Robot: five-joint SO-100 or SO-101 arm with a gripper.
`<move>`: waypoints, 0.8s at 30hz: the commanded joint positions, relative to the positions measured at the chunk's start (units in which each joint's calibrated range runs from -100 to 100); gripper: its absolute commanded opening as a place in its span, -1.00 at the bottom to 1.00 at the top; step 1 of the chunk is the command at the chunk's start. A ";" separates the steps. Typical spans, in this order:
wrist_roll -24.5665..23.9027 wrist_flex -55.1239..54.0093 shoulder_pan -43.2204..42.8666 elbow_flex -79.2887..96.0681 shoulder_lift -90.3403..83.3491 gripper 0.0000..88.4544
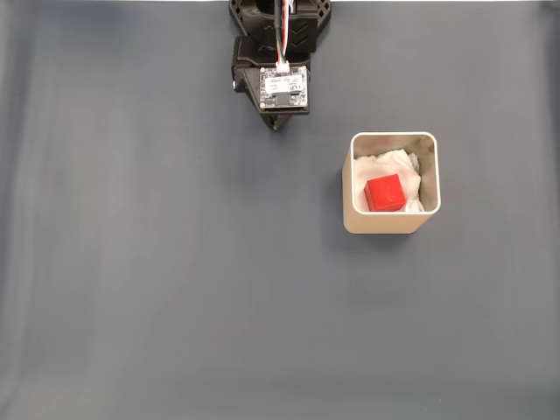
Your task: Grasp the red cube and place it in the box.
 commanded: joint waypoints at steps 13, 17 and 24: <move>0.24 5.77 -0.11 0.55 -0.63 -0.96; -0.54 5.69 -0.47 0.55 -0.63 -0.96; -0.54 5.77 -0.47 0.55 -0.63 -0.96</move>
